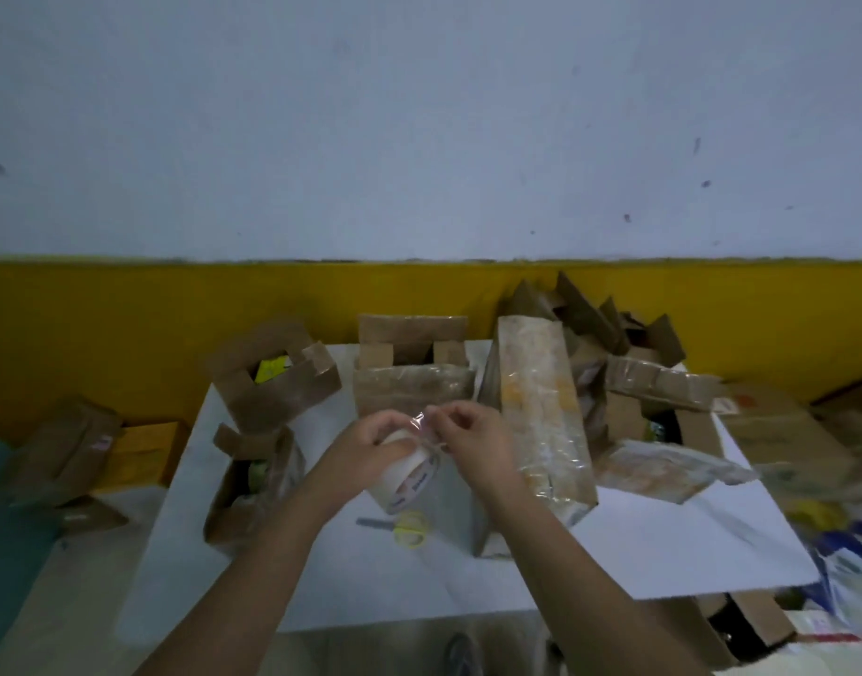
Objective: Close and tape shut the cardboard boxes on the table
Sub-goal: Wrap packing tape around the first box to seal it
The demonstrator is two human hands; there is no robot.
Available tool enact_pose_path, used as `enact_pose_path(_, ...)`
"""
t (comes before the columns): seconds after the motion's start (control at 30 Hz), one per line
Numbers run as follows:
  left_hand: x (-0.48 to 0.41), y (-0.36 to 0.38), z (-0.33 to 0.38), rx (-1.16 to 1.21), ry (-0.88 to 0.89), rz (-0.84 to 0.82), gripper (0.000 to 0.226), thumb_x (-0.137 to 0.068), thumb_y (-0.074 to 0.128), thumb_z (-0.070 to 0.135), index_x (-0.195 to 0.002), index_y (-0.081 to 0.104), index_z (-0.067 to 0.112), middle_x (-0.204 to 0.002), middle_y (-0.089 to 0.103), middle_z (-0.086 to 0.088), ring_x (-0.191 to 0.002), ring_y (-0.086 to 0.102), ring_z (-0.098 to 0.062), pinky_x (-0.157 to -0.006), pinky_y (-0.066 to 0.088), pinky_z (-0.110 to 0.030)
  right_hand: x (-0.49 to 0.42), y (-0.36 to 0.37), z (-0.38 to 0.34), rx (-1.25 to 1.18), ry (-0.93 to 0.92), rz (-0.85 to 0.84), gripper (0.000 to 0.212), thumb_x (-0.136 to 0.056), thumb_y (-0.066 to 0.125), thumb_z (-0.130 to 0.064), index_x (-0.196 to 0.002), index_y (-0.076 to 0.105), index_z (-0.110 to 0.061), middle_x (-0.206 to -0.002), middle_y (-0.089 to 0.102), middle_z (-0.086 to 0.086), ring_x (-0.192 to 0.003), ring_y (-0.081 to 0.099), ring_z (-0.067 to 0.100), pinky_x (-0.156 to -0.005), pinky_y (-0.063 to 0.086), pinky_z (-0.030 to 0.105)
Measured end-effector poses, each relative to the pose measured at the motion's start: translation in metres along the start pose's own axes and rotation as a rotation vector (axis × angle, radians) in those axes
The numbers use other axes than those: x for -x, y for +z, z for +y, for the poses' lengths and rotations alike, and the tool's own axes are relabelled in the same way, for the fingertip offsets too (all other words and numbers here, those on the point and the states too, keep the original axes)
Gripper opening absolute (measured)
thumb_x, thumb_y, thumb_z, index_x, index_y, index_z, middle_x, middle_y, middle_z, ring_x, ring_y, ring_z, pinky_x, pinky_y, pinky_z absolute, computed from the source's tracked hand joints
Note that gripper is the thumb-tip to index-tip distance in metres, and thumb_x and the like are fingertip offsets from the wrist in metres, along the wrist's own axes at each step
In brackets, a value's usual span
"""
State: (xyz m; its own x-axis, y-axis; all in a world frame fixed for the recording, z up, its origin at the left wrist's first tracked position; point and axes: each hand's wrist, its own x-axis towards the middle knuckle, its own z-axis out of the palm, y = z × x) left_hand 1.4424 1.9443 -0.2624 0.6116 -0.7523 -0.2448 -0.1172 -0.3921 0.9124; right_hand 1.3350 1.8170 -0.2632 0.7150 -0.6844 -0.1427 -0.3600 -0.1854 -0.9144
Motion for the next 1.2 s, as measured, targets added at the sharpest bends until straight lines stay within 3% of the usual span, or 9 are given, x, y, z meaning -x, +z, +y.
enact_pose_path(0.13, -0.021, 0.014, 0.050, -0.035, 0.078, -0.126, 0.016, -0.094, 0.063, 0.033, -0.109, 0.070, 0.034, -0.101, 0.073, 0.008, -0.091, 0.070, -0.012, -0.081, 0.056, -0.033, 0.005, -0.063, -0.019, 0.072, -0.081, 0.137, 0.029, -0.095, 0.062, -0.033, -0.073, 0.075, -0.019, -0.064, 0.069, -0.003, -0.063, 0.066, 0.011, -0.065, 0.052, 0.025)
enact_pose_path(0.23, -0.037, 0.038, 0.077, -0.158, 0.115, -0.177, 0.030, -0.091, 0.064, 0.044, -0.119, 0.067, 0.032, -0.106, 0.070, 0.012, -0.091, 0.069, -0.005, -0.080, 0.058, -0.027, 0.005, -0.104, -0.007, 0.016, -0.040, 0.242, 0.027, -0.094, 0.065, -0.026, -0.073, 0.076, -0.013, -0.063, 0.070, 0.000, -0.061, 0.068, 0.014, -0.065, 0.057, 0.025)
enact_pose_path(0.37, -0.050, 0.060, 0.094, -0.499, 0.235, -0.194, 0.031, -0.085, 0.065, 0.056, -0.099, 0.071, 0.029, -0.092, 0.070, 0.011, -0.083, 0.065, -0.006, -0.074, 0.056, -0.033, 0.010, -0.146, 0.023, -0.150, 0.083, 0.339, 0.017, -0.093, 0.066, -0.022, -0.082, 0.076, -0.013, -0.067, 0.072, 0.007, -0.063, 0.070, 0.019, -0.060, 0.057, 0.021)
enact_pose_path(0.5, -0.066, 0.063, 0.088, -0.696, 0.270, -0.191, 0.043, -0.084, 0.063, 0.061, -0.076, 0.070, 0.019, -0.072, 0.066, -0.004, -0.068, 0.063, -0.019, -0.058, 0.046, -0.033, 0.015, -0.164, 0.046, -0.126, 0.112, 0.389, 0.015, -0.094, 0.065, -0.023, -0.086, 0.074, -0.014, -0.069, 0.072, 0.003, -0.055, 0.066, 0.003, -0.053, 0.048, 0.010)
enact_pose_path(0.67, -0.081, 0.066, 0.078, -0.868, 0.289, -0.244, 0.053, -0.082, 0.057, 0.070, -0.067, 0.065, 0.020, -0.069, 0.063, -0.003, -0.065, 0.060, -0.017, -0.058, 0.042, -0.032, 0.006, -0.160, 0.072, -0.109, 0.166, 0.418, 0.015, -0.095, 0.064, -0.026, -0.085, 0.074, -0.020, -0.065, 0.071, 0.000, -0.055, 0.067, 0.007, -0.057, 0.055, 0.022)
enact_pose_path(0.77, -0.094, 0.046, 0.070, -0.934, 0.222, -0.254, 0.059, -0.069, 0.049, 0.086, -0.054, 0.051, 0.029, -0.058, 0.048, 0.008, -0.054, 0.046, -0.008, -0.052, 0.030, -0.026, 0.005, -0.178, 0.089, -0.108, 0.216, 0.463, 0.017, -0.095, 0.064, -0.026, -0.090, 0.075, -0.014, -0.065, 0.071, 0.002, -0.053, 0.064, 0.007, -0.053, 0.054, 0.021)
enact_pose_path(0.87, -0.099, 0.044, 0.077, -1.011, 0.240, -0.249, 0.057, -0.079, 0.056, 0.075, -0.059, 0.062, 0.022, -0.052, 0.037, 0.008, -0.051, 0.038, -0.006, -0.050, 0.025, -0.027, 0.003, -0.187, 0.097, -0.104, 0.238, 0.425, 0.018, -0.095, 0.064, -0.025, -0.089, 0.074, -0.012, -0.064, 0.070, 0.005, -0.051, 0.062, 0.008, -0.049, 0.051, 0.018)
enact_pose_path(1.1, -0.118, 0.052, 0.032, -0.877, 0.082, -0.357, 0.063, -0.078, 0.059, 0.073, -0.052, 0.033, 0.021, -0.050, 0.027, 0.003, -0.046, 0.029, -0.011, -0.052, 0.021, -0.027, 0.003, -0.161, 0.127, -0.277, 0.311, 0.369, 0.016, -0.095, 0.063, -0.023, -0.093, 0.073, -0.010, -0.066, 0.069, 0.007, -0.060, 0.062, 0.015, -0.057, 0.051, 0.023)
enact_pose_path(1.2, -0.118, 0.062, 0.012, -0.681, 0.062, -0.384, 0.063, -0.081, 0.061, 0.066, -0.050, 0.030, 0.020, -0.046, 0.022, 0.005, -0.041, 0.025, -0.008, -0.049, 0.020, -0.025, 0.002, -0.130, 0.133, -0.271, 0.362, 0.331, 0.022, -0.095, 0.063, -0.026, -0.084, 0.074, -0.010, -0.066, 0.067, 0.011, -0.060, 0.060, 0.018, -0.061, 0.055, 0.036)
